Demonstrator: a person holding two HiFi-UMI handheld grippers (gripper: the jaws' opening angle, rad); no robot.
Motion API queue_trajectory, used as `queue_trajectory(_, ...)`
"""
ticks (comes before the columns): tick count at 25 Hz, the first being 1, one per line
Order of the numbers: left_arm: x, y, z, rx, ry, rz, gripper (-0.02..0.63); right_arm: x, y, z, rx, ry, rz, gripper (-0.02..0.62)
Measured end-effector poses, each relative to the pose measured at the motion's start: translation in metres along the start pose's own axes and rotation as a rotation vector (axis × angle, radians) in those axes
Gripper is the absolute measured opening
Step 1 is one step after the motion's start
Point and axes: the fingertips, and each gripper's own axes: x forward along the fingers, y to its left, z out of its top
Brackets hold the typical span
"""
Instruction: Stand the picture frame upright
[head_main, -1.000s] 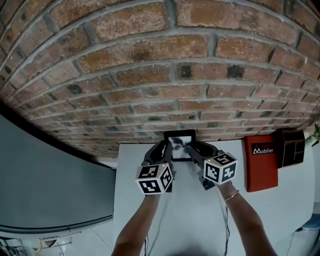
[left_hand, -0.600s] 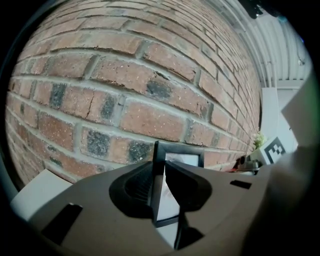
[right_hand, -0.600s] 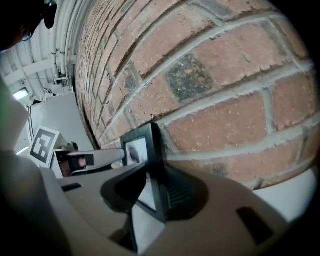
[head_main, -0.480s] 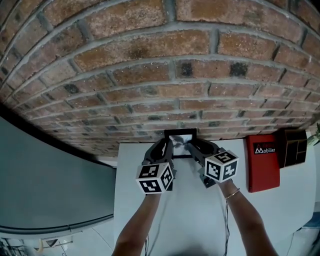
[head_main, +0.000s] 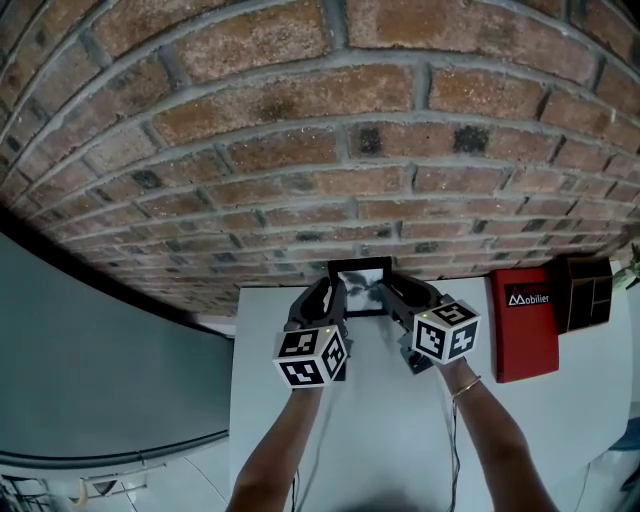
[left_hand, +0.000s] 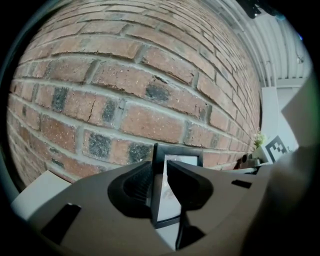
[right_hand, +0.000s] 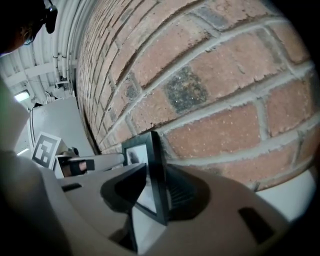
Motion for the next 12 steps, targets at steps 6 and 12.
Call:
queue_trajectory(6,-0.010,-0.005,0.005,0.018,0.005,-0.006,0.098,-0.015,0.002,0.000,-0.016,-0.006,-0.048,0.112)
queue_trajectory(12,-0.033,-0.012,0.001,0.033,0.032,-0.015,0.095,-0.042,0.007,0.000,-0.010,-0.012,-0.132,0.112)
